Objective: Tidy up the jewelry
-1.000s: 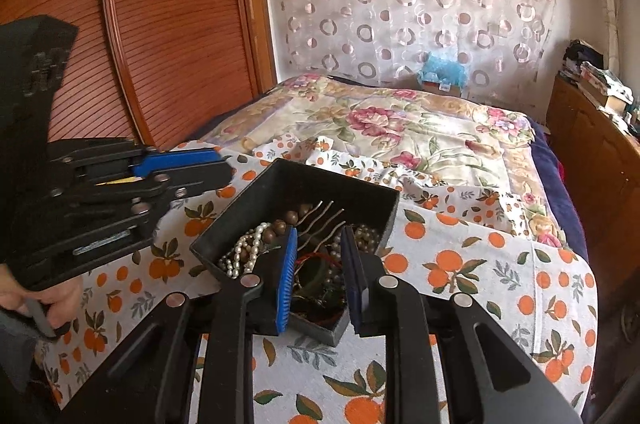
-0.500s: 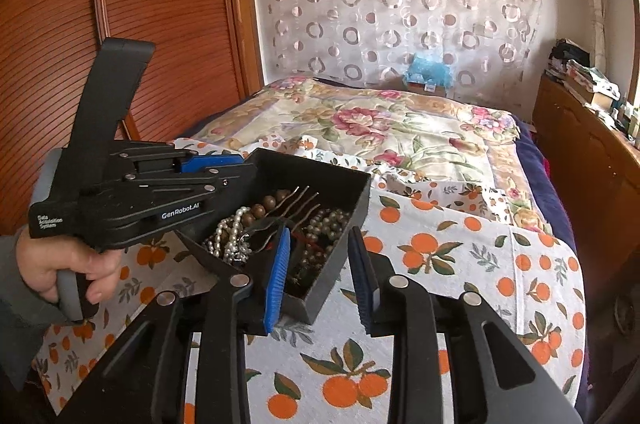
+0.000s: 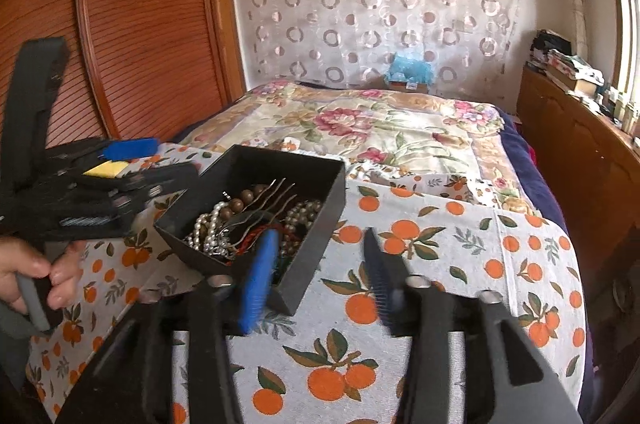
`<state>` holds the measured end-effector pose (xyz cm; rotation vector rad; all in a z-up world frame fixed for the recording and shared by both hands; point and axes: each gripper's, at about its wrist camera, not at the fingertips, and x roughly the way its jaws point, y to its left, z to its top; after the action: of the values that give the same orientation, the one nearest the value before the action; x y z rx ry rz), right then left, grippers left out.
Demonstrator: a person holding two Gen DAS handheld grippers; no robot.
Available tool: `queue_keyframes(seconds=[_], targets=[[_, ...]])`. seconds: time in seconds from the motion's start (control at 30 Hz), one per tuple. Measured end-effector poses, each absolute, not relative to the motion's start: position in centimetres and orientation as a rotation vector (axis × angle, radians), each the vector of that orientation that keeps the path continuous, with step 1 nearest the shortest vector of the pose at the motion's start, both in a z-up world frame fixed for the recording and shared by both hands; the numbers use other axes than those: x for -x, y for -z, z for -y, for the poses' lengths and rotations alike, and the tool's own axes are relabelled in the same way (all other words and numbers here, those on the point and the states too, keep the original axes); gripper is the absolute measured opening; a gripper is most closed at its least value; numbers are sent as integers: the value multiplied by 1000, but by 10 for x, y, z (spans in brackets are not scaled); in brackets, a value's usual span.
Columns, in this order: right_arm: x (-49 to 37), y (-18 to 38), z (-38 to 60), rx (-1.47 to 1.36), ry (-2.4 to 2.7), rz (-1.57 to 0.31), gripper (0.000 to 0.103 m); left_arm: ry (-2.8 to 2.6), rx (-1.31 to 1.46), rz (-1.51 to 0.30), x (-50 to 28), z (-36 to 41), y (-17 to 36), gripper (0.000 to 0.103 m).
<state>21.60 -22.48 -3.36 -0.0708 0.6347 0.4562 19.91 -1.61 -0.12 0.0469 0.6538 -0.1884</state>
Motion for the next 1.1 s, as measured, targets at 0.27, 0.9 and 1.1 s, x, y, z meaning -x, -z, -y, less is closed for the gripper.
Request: queue_keyframes(seconds=[0.27, 0.9, 1.1], targets=[[-207, 25, 233, 28, -397, -585, 91, 157, -58, -607, -164, 14, -9, 95], [-133, -10, 232, 5, -353, -441, 100, 83, 0, -556, -91, -14, -35, 95], [-113, -14, 231, 16, -340, -415, 100, 60, -23, -542, -74, -16, -35, 95]])
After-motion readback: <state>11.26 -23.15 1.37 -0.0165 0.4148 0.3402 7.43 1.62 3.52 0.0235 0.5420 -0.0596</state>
